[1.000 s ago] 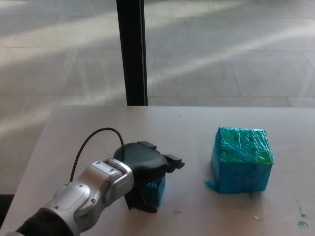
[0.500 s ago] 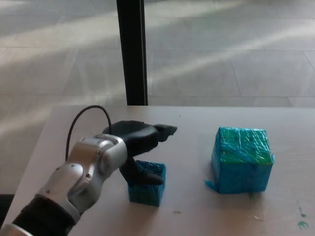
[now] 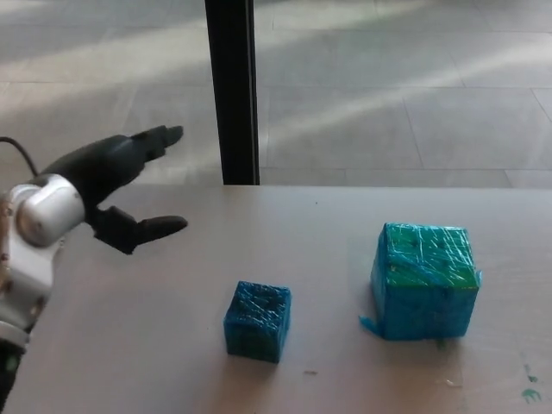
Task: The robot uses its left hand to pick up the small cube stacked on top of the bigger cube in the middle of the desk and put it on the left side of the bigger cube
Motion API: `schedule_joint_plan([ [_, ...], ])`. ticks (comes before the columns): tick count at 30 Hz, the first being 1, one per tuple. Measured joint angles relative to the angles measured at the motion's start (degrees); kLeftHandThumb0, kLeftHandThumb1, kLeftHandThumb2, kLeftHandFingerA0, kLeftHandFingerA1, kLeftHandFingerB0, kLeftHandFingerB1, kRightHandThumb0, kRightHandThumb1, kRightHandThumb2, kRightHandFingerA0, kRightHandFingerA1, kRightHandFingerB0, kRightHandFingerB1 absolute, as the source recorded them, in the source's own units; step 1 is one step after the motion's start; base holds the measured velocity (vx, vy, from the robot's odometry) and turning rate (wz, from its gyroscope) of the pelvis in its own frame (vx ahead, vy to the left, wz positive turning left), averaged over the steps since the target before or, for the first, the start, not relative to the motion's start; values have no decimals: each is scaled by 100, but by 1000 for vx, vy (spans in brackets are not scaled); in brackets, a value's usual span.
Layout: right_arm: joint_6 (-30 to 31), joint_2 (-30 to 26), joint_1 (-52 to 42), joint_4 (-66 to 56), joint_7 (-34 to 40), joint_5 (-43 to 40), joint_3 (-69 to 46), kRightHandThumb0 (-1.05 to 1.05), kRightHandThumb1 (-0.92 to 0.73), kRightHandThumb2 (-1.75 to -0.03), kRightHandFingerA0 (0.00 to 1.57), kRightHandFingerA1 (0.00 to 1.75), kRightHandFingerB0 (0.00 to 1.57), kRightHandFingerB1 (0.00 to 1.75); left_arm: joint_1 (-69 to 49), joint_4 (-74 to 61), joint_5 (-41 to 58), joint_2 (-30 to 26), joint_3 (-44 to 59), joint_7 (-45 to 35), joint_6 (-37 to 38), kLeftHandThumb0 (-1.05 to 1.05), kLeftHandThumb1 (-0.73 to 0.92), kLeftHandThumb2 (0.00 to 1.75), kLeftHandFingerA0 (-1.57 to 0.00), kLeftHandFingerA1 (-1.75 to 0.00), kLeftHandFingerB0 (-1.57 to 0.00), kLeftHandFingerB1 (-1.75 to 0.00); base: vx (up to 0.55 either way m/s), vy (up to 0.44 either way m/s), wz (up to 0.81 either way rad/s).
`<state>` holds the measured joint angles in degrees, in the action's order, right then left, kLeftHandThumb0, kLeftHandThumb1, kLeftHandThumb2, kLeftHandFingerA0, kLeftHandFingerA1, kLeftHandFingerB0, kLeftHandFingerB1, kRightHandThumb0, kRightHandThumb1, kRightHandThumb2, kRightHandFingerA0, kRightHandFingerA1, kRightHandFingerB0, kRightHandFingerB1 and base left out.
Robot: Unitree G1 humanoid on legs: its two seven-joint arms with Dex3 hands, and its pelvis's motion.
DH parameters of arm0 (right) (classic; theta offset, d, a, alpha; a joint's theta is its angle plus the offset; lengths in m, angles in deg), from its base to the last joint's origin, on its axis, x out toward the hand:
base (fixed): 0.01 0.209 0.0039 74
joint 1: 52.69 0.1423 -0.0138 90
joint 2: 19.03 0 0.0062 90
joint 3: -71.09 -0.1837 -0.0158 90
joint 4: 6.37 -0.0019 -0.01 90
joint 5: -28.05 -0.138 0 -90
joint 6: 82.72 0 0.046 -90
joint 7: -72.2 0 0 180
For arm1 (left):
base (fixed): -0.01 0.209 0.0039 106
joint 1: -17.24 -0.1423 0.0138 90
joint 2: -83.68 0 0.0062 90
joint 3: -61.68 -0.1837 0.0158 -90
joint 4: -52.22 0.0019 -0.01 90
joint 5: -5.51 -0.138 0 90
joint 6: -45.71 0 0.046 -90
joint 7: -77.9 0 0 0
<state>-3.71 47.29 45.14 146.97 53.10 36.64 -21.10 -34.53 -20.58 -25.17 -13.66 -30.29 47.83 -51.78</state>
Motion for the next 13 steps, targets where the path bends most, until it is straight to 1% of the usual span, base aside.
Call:
schedule_joint_plan([
  [1, -1, 0, 0, 0, 0, 0, 0, -65, -37, -72, 88, 95, 70, 71, -168, -50, 73, -82, 206, -18, -5, -86, 52, 95, -4, -52, 0, -10, 0, 0, 0],
  [2, 0, 0, -2, 2, 0, 0, -2, -66, -28, -89, 88, 94, 68, 75, -288, -74, 127, -149, 354, -28, -14, -79, 67, 60, -5, -40, 0, -8, 0, 0, 0],
  [3, 1, 0, -6, 3, 0, 0, -5, -67, -37, -75, 88, 94, 67, 70, -448, -96, 206, -224, 553, -46, -25, -81, 49, 91, -21, -55, 0, -18, 0, 0, 0],
  [4, 0, 0, -9, 3, 0, 0, -6, -67, -39, -73, 89, 94, 67, 70, -530, -99, 248, -273, 650, -58, -31, -82, 51, 95, -13, -54, 0, -14, 0, 0, 0],
  [5, -2, 0, -11, 1, -1, 0, -11, -67, -38, -74, 89, 94, 67, 70, -775, -63, 346, -419, 951, -72, -42, -88, 55, 96, 0, -41, -10, -8, 0, 0, 0],
  [6, -4, 0, -12, 0, -1, 0, -14, -67, -30, -91, 88, 93, 65, 74, -942, -15, 410, -509, 1130, -73, -47, -91, 55, 96, -3, -32, -5, -7, 0, 0, 0],
  [7, -6, 0, -11, -4, -1, 0, -14, -66, -40, -73, 89, 95, 67, 70, -1087, 39, 460, -582, 1279, -73, -45, -97, 58, 97, -5, -26, -10, -3, 0, 0, 0],
  [8, -6, 0, -17, -5, -1, 1, -15, -66, -40, -73, 89, 95, 67, 70, -1304, 145, 531, -679, 1508, -73, -45, -97, 58, 97, -5, -26, -10, -3, 0, 0, 0],
  [10, -7, 0, -25, -13, -1, 0, -17, -68, -37, -73, 90, 94, 70, 71, -1724, 380, 679, -812, 1925, -71, -45, -90, 55, 98, -6, -24, -8, -11, 0, 0, 0],
  [11, -8, 0, -28, -11, -1, 1, -18, -68, -37, -73, 90, 94, 70, 71, -1901, 470, 732, -846, 2094, -65, -45, -90, 55, 98, -6, -24, -8, -11, 0, 0, 0],
  [12, -10, 0, -30, -9, -1, 1, -18, -66, -36, -73, 89, 96, 70, 72, -2156, 618, 817, -870, 2341, -43, -45, -88, 72, 62, -15, -44, 0, -20, 0, 0, 0],
  [13, -12, 0, -31, -8, -1, 1, -19, -64, -36, -73, 91, 97, 72, 72, -2312, 712, 876, -877, 2502, -28, -45, -87, 55, 100, -10, -53, 0, -12, 0, 0, 0],
])
